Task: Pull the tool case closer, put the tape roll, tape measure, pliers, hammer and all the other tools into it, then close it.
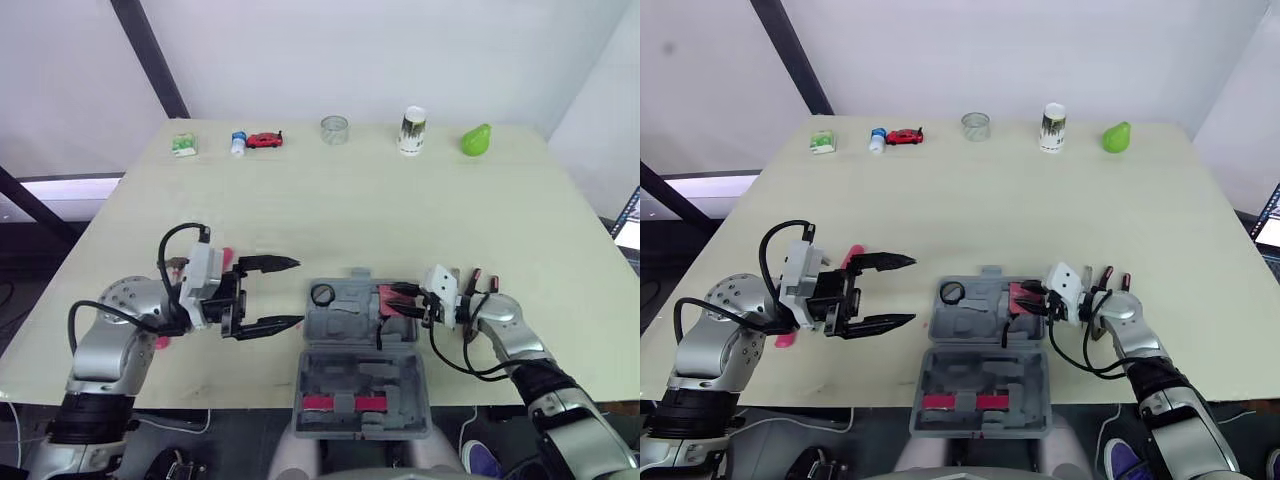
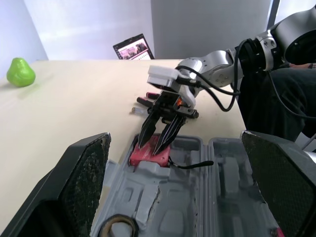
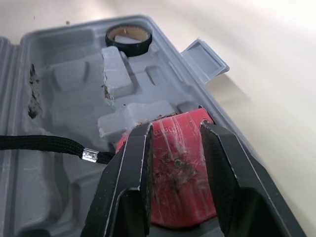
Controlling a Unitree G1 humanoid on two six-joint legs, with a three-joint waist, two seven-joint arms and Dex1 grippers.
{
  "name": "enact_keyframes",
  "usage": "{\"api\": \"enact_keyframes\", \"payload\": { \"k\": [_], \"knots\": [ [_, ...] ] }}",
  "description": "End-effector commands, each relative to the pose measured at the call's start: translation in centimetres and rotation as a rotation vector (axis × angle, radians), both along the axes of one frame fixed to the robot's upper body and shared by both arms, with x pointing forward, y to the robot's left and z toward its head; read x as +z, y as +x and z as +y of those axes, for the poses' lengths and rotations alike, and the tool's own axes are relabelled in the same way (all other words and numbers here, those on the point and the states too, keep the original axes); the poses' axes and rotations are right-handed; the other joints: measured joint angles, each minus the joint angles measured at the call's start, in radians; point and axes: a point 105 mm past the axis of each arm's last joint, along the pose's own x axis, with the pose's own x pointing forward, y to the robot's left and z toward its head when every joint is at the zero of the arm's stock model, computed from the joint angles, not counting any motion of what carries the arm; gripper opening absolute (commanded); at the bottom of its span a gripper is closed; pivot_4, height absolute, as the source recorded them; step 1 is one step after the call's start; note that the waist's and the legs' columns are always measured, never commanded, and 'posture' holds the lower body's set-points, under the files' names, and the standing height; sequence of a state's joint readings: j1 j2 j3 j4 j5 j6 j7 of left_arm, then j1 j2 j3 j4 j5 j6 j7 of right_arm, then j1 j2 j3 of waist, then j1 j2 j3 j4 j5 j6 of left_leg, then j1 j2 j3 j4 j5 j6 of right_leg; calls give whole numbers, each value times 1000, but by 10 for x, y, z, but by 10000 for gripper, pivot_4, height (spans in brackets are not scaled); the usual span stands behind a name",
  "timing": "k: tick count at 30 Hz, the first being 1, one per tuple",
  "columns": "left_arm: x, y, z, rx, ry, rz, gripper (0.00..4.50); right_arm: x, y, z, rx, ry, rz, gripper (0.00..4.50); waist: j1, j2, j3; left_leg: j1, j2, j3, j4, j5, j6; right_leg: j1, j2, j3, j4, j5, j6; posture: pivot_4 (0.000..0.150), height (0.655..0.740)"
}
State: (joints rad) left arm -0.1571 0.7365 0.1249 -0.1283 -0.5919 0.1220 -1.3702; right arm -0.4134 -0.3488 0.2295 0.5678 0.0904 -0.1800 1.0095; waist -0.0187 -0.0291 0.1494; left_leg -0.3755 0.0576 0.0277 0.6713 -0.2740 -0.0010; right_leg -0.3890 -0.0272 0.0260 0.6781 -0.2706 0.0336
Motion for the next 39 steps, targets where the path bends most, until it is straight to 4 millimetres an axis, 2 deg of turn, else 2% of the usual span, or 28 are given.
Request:
{"api": "enact_keyframes", "payload": {
  "k": [1, 5, 9, 14, 19, 22, 26, 31, 34, 35, 39],
  "knots": [
    [5, -3, 0, 8, -3, -19, 45000, -47, -22, -16, -33, -148, 147, 15561, 0, -1, -4, 0, 0, 0, 0, 0, 0, 0, 0, 0, 0, 0, 0, 1500, 7400],
    [2, -3, 3, 47, -15, 0, 45000, -24, -14, -10, -57, -78, 56, 15561, 3, -1, -4, 0, 0, 0, 0, 0, 0, 0, 0, 0, 0, 0, 0, 1500, 7400],
    [-1, -4, 10, 110, -37, 27, 45000, 23, -1, -9, -155, 49, -150, 15561, 4, 1, -2, -3, 0, -1, 0, 0, 0, -2, -1, 0, 0, 0, 0, 1500, 7400],
    [-5, -10, 27, 215, -76, 64, 45000, 58, -18, -22, -193, 160, -191, 15561, 5, 8, 4, -9, 0, -3, -1, 0, 0, -9, -1, 2, -1, 0, 0, 1500, 7400],
    [-14, -13, 45, 335, -98, 91, 45000, 77, -29, -50, -276, 190, -222, 15561, 5, 8, 4, -9, 0, -3, -2, 0, 0, -9, -1, 2, -1, 0, 0, 1500, 7400],
    [-25, -17, 62, 444, -116, 115, 45000, 81, -41, -77, -355, 195, -233, 15561, 5, 8, 4, -8, 0, -3, -2, 0, 0, -9, -1, 2, -1, 0, 0, 1500, 7400],
    [-39, -26, 93, 624, -124, 131, 45000, 82, -61, -125, -550, 220, -234, 15561, 7, 7, 5, -9, 0, -3, -3, 0, 0, -9, -2, 1, -3, 0, 0, 1500, 7400],
    [-58, -42, 139, 892, -189, 179, 45000, 71, -101, -165, -714, 232, -184, 28437, 7, 7, 4, -8, 0, 2, -3, 0, 0, -9, -2, 1, -4, -2, -2, 1500, 7400],
    [-77, -58, 163, 1017, -192, 224, 45000, 63, -122, -184, -810, 220, -166, 42346, 5, 7, 5, -8, 0, 4, -4, 0, 0, -9, -2, 2, -5, -2, -2, 1500, 7400],
    [-82, -64, 173, 1062, -192, 236, 45000, 62, -130, -190, -838, 222, -162, 44451, 4, 7, 5, -8, 0, 4, -4, 0, 0, -9, -2, 2, -5, -3, -2, 1500, 7400],
    [-97, -86, 205, 1208, -191, 276, 45000, 49, -157, -207, -916, 205, -122, 44451, 5, 5, 4, -6, 1, 6, -4, 0, 0, -9, -3, 4, -6, -5, 1, 1500, 7400]
  ]
}}
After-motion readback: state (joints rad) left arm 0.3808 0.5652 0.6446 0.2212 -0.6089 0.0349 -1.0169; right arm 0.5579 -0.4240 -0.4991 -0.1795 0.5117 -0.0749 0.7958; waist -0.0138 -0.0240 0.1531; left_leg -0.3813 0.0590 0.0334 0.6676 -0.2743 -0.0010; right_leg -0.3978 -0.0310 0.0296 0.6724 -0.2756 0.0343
